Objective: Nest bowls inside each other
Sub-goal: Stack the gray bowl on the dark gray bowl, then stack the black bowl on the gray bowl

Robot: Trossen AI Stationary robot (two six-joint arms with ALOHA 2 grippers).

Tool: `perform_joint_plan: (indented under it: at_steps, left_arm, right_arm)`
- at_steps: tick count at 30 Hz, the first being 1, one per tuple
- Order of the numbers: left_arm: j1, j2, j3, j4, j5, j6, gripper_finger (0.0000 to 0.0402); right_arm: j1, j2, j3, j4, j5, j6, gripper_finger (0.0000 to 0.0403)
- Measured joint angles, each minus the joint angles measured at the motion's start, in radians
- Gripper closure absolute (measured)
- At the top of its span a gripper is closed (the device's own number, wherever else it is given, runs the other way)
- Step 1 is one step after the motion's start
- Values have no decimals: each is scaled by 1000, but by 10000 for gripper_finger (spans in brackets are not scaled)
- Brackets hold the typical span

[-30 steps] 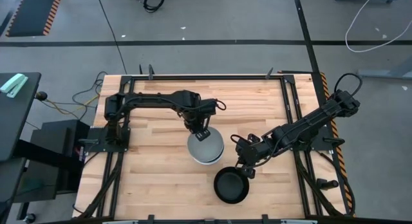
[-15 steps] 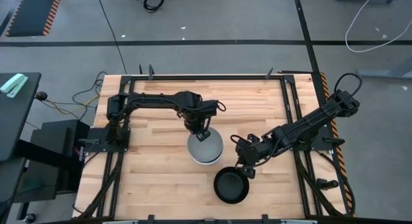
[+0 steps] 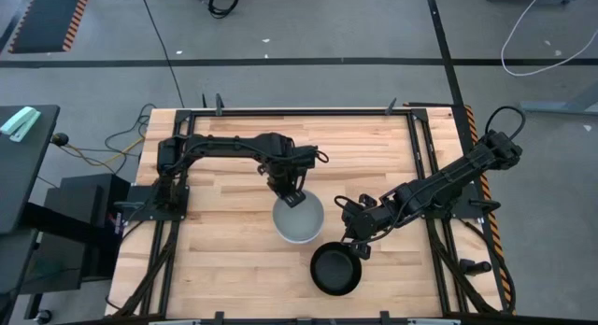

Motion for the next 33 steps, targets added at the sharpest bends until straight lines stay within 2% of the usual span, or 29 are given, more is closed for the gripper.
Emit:
perform_joint_plan:
  at_steps: [16, 20, 24, 31, 33]
  left_arm:
    - [25, 0, 12, -21, 24, 10, 265]
    - [44, -2, 94, -69, 24, 52, 240]
    - [66, -3, 233, -138, 6, 69, 223]
    - [57, -4, 443, -394, -137, 109, 219]
    - [36, -21, 449, -375, -153, 109, 223]
  right_arm:
    - [0, 0, 0, 0, 0, -2, 312]
    - [0, 0, 0, 0, 0, -2, 312]
    - [1, 0, 0, -1, 0, -2, 312]
    - [29, 0, 0, -15, -30, 27, 312]
    - [45, 0, 0, -24, -32, 42, 312]
